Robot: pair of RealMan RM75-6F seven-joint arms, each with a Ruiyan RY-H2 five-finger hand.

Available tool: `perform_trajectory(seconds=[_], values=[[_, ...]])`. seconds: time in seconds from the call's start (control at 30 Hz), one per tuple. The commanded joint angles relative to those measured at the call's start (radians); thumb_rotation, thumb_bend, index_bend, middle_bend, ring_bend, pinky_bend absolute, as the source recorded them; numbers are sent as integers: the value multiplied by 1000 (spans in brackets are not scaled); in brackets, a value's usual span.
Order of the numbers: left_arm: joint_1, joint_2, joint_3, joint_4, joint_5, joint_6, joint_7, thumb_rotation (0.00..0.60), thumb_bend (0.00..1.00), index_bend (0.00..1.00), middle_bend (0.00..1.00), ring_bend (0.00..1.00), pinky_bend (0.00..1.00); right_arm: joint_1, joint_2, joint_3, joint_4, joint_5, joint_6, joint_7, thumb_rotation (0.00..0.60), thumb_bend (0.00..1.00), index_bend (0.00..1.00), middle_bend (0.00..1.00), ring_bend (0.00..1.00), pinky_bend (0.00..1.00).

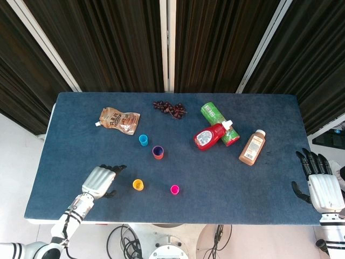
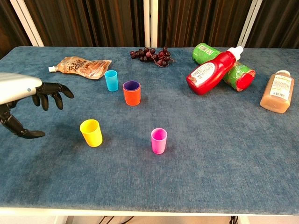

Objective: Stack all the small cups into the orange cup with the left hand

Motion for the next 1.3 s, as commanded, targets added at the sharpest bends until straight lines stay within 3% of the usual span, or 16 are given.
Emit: perform_trajectory(seconds=[0.03,0.53,1.07,1.3], values=[[24,-71,17,73,73,-7,-35,600,228,129,231,310,326,0,0,-1,-2,2,-1,-1,600,313,0,0,0,0],[-24,-167,-71,104,43,-83,33,600,242,263,290,350,369,-5,8,-5,6,12,-8,13,600,313,0,0,0,0],[-40,-189,-100,133,9,-116,40,600,280,415,454,531,494,-1,11,-4,21,29,-28,31,600,313,0,0,0,0],[-36,-192,-103,133,23,-104,40,600,284,473,508,560,519,0,10,-5,18,28,-29,27,600,313,0,0,0,0]])
